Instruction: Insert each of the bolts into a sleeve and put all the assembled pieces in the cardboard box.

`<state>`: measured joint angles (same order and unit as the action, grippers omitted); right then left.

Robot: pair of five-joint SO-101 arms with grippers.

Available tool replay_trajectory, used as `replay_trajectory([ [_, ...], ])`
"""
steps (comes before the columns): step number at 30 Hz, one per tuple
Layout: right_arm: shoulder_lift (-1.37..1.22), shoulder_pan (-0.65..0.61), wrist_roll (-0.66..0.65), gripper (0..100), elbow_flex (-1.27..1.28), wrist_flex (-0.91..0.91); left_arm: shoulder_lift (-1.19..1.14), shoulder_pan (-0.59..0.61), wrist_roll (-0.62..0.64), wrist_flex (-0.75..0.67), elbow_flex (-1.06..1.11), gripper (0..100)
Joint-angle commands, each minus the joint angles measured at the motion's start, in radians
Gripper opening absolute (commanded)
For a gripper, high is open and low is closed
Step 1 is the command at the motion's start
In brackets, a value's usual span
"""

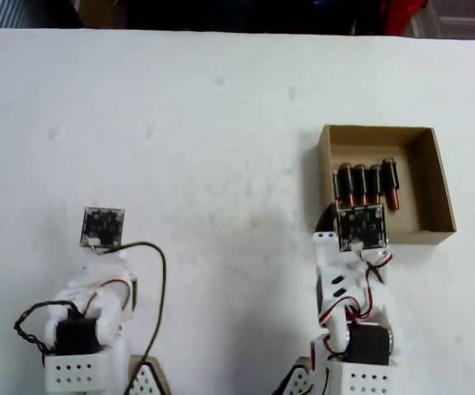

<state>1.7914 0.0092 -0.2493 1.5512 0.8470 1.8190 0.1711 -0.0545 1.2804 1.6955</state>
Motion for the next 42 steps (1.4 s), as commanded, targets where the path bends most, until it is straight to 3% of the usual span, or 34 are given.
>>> replay_trajectory([
  [1,0.008,-0.012,0.002,3.4,0.031,-0.024,0.007,-0.015,0.009,0.005,-0.002,2],
  [9,0.008,-0.013,0.002,3.5,0.14,-0.005,0.007,-0.015,0.009,0.005,-0.002,2],
  [42,0.008,-0.008,0.011,3.1,0.14,0.418,0.007,-0.015,0.011,0.005,-0.002,2],
])
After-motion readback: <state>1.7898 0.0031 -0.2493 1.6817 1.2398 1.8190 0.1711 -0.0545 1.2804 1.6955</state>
